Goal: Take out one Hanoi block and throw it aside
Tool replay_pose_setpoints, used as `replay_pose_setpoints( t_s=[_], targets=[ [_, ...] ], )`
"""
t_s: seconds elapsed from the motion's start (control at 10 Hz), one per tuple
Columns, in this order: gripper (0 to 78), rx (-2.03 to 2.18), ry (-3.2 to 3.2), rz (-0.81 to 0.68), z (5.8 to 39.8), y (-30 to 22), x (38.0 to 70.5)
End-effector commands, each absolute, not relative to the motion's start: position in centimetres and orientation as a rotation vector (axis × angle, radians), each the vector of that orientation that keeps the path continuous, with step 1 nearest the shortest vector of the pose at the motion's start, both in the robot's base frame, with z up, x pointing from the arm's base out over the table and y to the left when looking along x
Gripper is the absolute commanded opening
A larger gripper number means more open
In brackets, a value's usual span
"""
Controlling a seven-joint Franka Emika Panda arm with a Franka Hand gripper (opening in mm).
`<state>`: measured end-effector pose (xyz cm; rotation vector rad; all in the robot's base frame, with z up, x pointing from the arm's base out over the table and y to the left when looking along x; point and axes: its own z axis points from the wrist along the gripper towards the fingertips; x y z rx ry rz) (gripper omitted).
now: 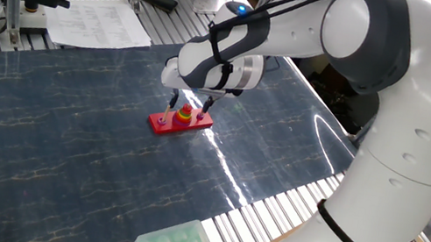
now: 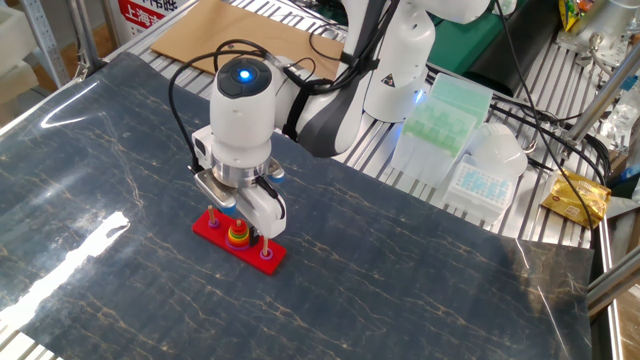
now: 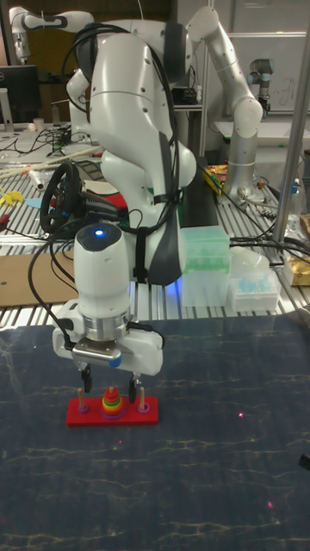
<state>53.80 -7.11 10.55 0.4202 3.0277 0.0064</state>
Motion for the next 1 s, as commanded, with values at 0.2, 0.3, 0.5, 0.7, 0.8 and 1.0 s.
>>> replay_pose_setpoints(
  t_s=[0.2,0.3,0.5,0.7,0.8,1.0],
  targets=[
    [77.4,0.427,3.026,0.006,10.88,-7.04,53.87],
    [77.4,0.426,3.026,0.006,10.92,-7.01,53.87],
    [77.4,0.421,3.026,0.005,10.93,-7.01,53.87],
    [77.4,0.418,3.027,0.005,10.93,-7.01,53.87],
    [77.4,0.412,3.027,0.005,10.93,-7.01,53.87],
    [77.4,0.412,3.027,0.002,10.93,-7.01,53.87]
  ],
)
